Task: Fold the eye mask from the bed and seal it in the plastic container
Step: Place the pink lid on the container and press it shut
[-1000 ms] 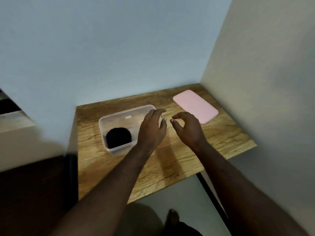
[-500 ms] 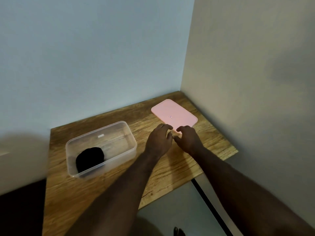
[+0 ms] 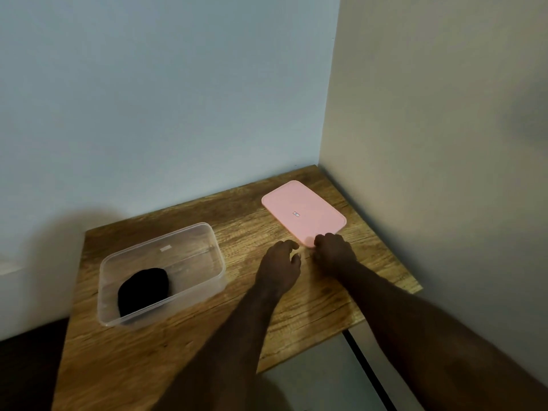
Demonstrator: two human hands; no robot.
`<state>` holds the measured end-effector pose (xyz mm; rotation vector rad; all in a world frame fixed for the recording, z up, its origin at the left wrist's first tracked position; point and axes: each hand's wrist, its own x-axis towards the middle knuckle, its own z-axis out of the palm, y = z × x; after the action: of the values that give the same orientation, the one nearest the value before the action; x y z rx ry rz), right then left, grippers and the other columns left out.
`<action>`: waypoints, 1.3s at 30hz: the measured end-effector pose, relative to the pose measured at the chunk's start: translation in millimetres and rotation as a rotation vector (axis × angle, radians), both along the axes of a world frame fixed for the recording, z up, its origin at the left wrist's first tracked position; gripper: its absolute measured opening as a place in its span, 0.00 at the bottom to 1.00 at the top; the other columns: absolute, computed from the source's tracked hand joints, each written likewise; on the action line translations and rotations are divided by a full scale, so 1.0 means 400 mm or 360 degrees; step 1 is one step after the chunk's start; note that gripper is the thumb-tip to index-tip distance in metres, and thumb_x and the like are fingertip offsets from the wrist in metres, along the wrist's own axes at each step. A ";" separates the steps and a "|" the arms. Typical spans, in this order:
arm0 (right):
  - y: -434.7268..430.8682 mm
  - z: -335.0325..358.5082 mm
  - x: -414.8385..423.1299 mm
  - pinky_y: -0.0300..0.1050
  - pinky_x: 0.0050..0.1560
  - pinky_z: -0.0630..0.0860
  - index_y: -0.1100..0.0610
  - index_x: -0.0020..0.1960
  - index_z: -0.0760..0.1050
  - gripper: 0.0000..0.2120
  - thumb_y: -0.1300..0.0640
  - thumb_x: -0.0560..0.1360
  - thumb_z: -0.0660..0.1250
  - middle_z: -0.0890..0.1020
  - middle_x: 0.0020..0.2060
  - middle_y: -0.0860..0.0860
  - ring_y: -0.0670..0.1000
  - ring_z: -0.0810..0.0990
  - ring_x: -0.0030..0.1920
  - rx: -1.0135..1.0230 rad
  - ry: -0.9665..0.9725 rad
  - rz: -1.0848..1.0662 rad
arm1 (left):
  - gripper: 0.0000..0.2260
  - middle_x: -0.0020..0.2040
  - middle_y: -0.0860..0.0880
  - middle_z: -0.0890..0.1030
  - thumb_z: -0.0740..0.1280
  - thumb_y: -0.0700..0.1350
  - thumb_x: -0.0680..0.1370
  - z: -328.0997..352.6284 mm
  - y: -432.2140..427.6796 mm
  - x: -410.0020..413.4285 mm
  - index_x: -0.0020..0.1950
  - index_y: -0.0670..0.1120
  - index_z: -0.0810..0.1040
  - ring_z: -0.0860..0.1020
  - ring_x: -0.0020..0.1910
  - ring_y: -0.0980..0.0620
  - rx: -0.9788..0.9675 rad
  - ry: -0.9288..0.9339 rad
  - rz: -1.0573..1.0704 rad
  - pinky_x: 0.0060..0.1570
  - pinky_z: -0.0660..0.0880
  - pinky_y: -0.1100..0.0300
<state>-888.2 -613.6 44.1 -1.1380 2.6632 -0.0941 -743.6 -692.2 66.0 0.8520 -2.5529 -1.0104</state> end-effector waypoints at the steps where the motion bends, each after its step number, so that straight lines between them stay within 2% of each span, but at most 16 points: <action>1: 0.000 -0.007 -0.001 0.52 0.58 0.76 0.56 0.63 0.74 0.15 0.52 0.79 0.65 0.79 0.57 0.56 0.56 0.78 0.56 -0.0030 0.0003 -0.0001 | 0.12 0.59 0.46 0.80 0.65 0.43 0.78 -0.003 -0.004 0.000 0.62 0.45 0.77 0.77 0.57 0.48 0.0009 -0.0002 0.0014 0.57 0.73 0.54; 8: -0.007 -0.017 0.055 0.53 0.60 0.74 0.55 0.62 0.75 0.13 0.52 0.81 0.60 0.76 0.59 0.57 0.57 0.74 0.60 0.0022 0.0060 0.0175 | 0.14 0.61 0.44 0.79 0.64 0.43 0.79 -0.025 -0.022 0.002 0.64 0.43 0.76 0.77 0.59 0.46 0.0195 -0.0176 0.0154 0.59 0.74 0.54; 11: 0.033 -0.029 0.139 0.51 0.57 0.73 0.54 0.59 0.77 0.13 0.51 0.80 0.60 0.77 0.56 0.55 0.56 0.74 0.58 -0.0124 -0.0017 0.0172 | 0.19 0.65 0.42 0.77 0.65 0.45 0.78 -0.035 -0.012 0.003 0.68 0.41 0.71 0.76 0.62 0.44 0.0487 -0.0307 0.0353 0.56 0.72 0.57; 14: 0.076 -0.036 0.235 0.49 0.54 0.74 0.55 0.56 0.79 0.12 0.51 0.79 0.62 0.79 0.53 0.54 0.56 0.76 0.56 -0.0280 -0.0147 0.0176 | 0.19 0.66 0.42 0.75 0.64 0.43 0.78 -0.044 -0.003 0.012 0.68 0.40 0.69 0.75 0.62 0.43 0.0771 -0.0300 0.0624 0.50 0.72 0.57; 16: 0.090 -0.037 0.278 0.48 0.53 0.73 0.54 0.54 0.81 0.11 0.50 0.78 0.64 0.79 0.52 0.53 0.56 0.76 0.56 -0.0300 -0.0238 0.0185 | 0.19 0.68 0.41 0.74 0.64 0.42 0.78 -0.048 -0.001 0.022 0.68 0.40 0.68 0.75 0.63 0.43 0.0839 -0.0307 0.0753 0.52 0.75 0.56; 18: 0.091 -0.029 0.280 0.49 0.55 0.72 0.52 0.54 0.81 0.12 0.47 0.77 0.65 0.78 0.55 0.52 0.55 0.74 0.58 -0.0398 -0.0202 0.0054 | 0.21 0.70 0.41 0.72 0.64 0.41 0.78 -0.050 -0.001 0.037 0.70 0.39 0.67 0.73 0.66 0.42 0.0807 -0.0347 0.0811 0.58 0.75 0.53; 20: 0.089 -0.017 0.244 0.53 0.61 0.71 0.53 0.59 0.78 0.16 0.46 0.76 0.67 0.77 0.60 0.54 0.56 0.72 0.62 -0.0551 -0.0132 -0.0275 | 0.21 0.69 0.40 0.71 0.64 0.40 0.77 -0.052 -0.002 0.051 0.69 0.38 0.67 0.72 0.67 0.41 0.0745 -0.0351 0.0790 0.61 0.73 0.52; 22: 0.092 -0.006 0.197 0.58 0.64 0.71 0.55 0.66 0.74 0.23 0.45 0.75 0.68 0.75 0.64 0.57 0.59 0.71 0.65 -0.0550 -0.0212 -0.0614 | 0.21 0.68 0.40 0.72 0.63 0.40 0.76 -0.052 -0.001 0.060 0.68 0.38 0.68 0.72 0.66 0.41 0.0738 -0.0346 0.0754 0.63 0.72 0.52; 25: 0.087 -0.011 0.168 0.60 0.64 0.73 0.58 0.71 0.68 0.29 0.46 0.74 0.69 0.75 0.64 0.61 0.63 0.73 0.65 -0.0529 -0.0526 -0.0848 | 0.20 0.66 0.39 0.75 0.63 0.40 0.76 -0.050 0.002 0.067 0.66 0.36 0.70 0.74 0.64 0.41 0.0856 -0.0320 0.0752 0.60 0.73 0.54; 27: 0.088 -0.023 0.173 0.59 0.63 0.73 0.58 0.70 0.68 0.29 0.46 0.74 0.69 0.76 0.63 0.61 0.63 0.74 0.64 -0.0580 -0.0565 -0.0875 | 0.19 0.63 0.38 0.78 0.64 0.39 0.75 -0.049 0.003 0.068 0.65 0.34 0.72 0.77 0.61 0.40 0.1035 -0.0243 0.0786 0.55 0.75 0.54; 30: 0.095 -0.034 0.181 0.59 0.61 0.75 0.61 0.67 0.69 0.28 0.49 0.73 0.71 0.77 0.62 0.62 0.63 0.76 0.61 -0.0750 -0.0626 -0.1002 | 0.17 0.59 0.37 0.80 0.64 0.37 0.74 -0.039 -0.001 0.070 0.62 0.32 0.74 0.79 0.57 0.39 0.1242 -0.0171 0.0837 0.55 0.77 0.50; 35: 0.103 -0.043 0.195 0.55 0.57 0.77 0.65 0.62 0.75 0.18 0.56 0.76 0.68 0.80 0.58 0.62 0.62 0.79 0.57 -0.0936 -0.0787 -0.1243 | 0.16 0.56 0.36 0.81 0.65 0.37 0.72 -0.011 0.011 0.078 0.58 0.33 0.77 0.80 0.56 0.38 0.1305 -0.0102 0.0716 0.52 0.78 0.51; 36: 0.104 -0.044 0.198 0.56 0.56 0.77 0.65 0.59 0.77 0.14 0.58 0.76 0.67 0.81 0.56 0.62 0.62 0.79 0.55 -0.0982 -0.0823 -0.1270 | 0.16 0.56 0.37 0.82 0.66 0.38 0.72 -0.011 0.011 0.088 0.58 0.34 0.78 0.80 0.56 0.39 0.1268 -0.0123 0.0709 0.54 0.78 0.50; 38: 0.107 -0.040 0.203 0.56 0.51 0.77 0.63 0.46 0.79 0.06 0.61 0.77 0.66 0.81 0.49 0.63 0.61 0.78 0.50 -0.1126 -0.0956 -0.1320 | 0.16 0.56 0.39 0.82 0.66 0.39 0.71 -0.015 -0.001 0.111 0.57 0.36 0.79 0.81 0.55 0.40 0.1182 -0.0148 0.0719 0.54 0.78 0.50; 39: 0.107 -0.032 0.205 0.55 0.48 0.76 0.63 0.42 0.77 0.06 0.61 0.77 0.66 0.80 0.46 0.62 0.60 0.77 0.48 -0.1177 -0.1021 -0.1333 | 0.16 0.56 0.41 0.82 0.66 0.40 0.71 -0.021 -0.011 0.123 0.58 0.38 0.79 0.81 0.55 0.41 0.1148 -0.0152 0.0722 0.54 0.79 0.51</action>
<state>-806.0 -570.8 31.3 0.0333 2.3033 -1.3923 -694.5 -696.4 57.8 1.5902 -1.8843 -1.7668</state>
